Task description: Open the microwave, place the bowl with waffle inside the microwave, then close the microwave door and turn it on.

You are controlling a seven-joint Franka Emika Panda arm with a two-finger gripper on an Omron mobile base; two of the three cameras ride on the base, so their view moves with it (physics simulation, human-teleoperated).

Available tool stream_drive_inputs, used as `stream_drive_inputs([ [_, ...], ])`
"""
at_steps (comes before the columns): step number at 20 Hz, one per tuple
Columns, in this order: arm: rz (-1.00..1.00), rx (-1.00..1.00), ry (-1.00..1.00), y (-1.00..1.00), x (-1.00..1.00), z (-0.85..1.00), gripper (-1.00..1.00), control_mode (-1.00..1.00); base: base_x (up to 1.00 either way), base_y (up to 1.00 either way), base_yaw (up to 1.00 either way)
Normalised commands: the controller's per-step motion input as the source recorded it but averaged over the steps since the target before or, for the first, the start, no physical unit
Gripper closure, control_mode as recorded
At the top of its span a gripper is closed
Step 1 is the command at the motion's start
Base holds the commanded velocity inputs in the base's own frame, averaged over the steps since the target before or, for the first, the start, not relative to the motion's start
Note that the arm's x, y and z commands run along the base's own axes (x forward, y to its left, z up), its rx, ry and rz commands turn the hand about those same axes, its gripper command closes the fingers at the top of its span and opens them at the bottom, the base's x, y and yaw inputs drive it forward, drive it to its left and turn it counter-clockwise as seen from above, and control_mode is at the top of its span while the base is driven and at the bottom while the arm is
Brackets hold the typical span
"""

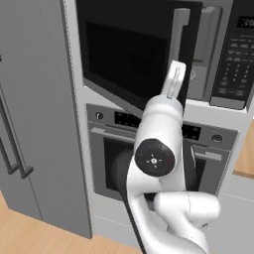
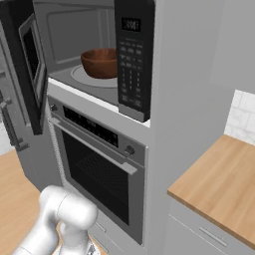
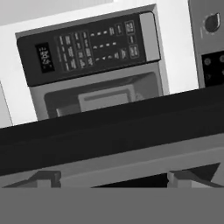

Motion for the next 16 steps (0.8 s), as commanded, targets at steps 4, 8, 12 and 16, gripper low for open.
stream_drive_inputs([
  [4, 0.00, 0.10, 0.07, -0.51, 0.99, 0.00, -1.00, -1.00, 0.00, 0.00, 0.00],
  [8, 0.00, 0.08, 0.04, -0.46, 1.00, 0.00, -1.00, -1.00, 0.00, 0.00, 0.00],
  [12, 0.00, 0.04, 0.01, -0.39, 1.00, -0.02, -1.00, -1.00, 0.00, 0.00, 0.00],
  [16, 0.00, 0.05, 0.00, -0.43, 0.97, -0.02, -1.00, -1.00, 0.00, 0.00, 0.00],
])
